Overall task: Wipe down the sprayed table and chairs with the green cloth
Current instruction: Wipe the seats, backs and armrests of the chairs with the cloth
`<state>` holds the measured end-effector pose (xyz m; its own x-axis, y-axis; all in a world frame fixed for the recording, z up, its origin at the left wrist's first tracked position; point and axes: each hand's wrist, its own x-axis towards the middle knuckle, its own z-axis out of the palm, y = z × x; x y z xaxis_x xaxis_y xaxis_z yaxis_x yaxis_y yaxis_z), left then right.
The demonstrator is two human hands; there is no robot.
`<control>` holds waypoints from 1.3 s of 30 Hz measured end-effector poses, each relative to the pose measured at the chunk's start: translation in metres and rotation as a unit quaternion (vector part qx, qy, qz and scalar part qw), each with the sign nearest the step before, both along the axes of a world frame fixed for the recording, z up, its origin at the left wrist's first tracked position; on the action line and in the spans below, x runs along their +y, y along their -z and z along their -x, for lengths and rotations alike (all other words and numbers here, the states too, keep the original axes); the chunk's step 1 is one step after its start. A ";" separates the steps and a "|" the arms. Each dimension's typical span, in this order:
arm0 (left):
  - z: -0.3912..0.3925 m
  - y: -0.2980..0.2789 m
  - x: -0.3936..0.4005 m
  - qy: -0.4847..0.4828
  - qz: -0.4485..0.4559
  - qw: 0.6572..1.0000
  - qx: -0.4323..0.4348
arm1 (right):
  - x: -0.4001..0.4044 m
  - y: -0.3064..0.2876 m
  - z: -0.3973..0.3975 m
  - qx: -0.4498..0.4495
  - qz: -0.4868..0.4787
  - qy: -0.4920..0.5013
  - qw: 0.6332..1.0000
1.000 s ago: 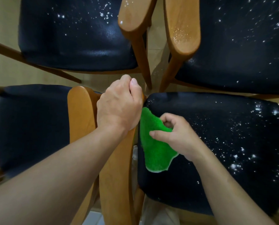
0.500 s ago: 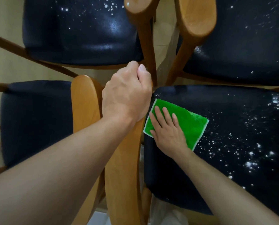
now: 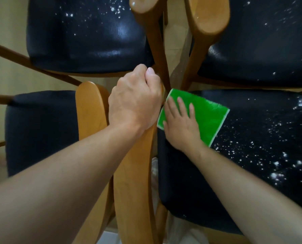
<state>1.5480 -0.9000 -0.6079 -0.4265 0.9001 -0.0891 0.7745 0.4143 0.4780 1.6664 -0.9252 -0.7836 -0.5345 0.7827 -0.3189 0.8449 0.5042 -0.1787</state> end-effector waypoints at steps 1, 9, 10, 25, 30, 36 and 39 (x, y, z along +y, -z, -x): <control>0.000 -0.001 0.000 0.000 0.000 1.000 -0.003 | -0.024 -0.004 -0.009 0.010 0.028 -0.039 0.999; 0.000 -0.003 -0.001 -0.002 0.007 1.000 -0.007 | -0.091 -0.007 -0.056 0.006 0.136 -0.193 0.972; 0.001 -0.002 -0.001 -0.002 0.008 1.000 -0.006 | -0.066 -0.006 -0.048 0.006 0.113 -0.166 0.980; 0.001 -0.002 -0.002 0.000 0.005 1.000 -0.001 | -0.104 -0.001 -0.057 0.066 0.012 -0.165 0.984; 0.000 -0.002 -0.001 -0.001 0.005 1.000 0.003 | -0.022 0.001 -0.013 0.026 -0.021 0.024 0.999; 0.000 0.000 0.000 0.000 -0.001 1.000 0.013 | -0.036 -0.003 0.000 0.013 -0.006 0.042 0.999; 0.000 -0.002 0.000 0.003 -0.001 1.000 0.003 | -0.098 -0.012 -0.026 0.027 0.042 -0.048 0.998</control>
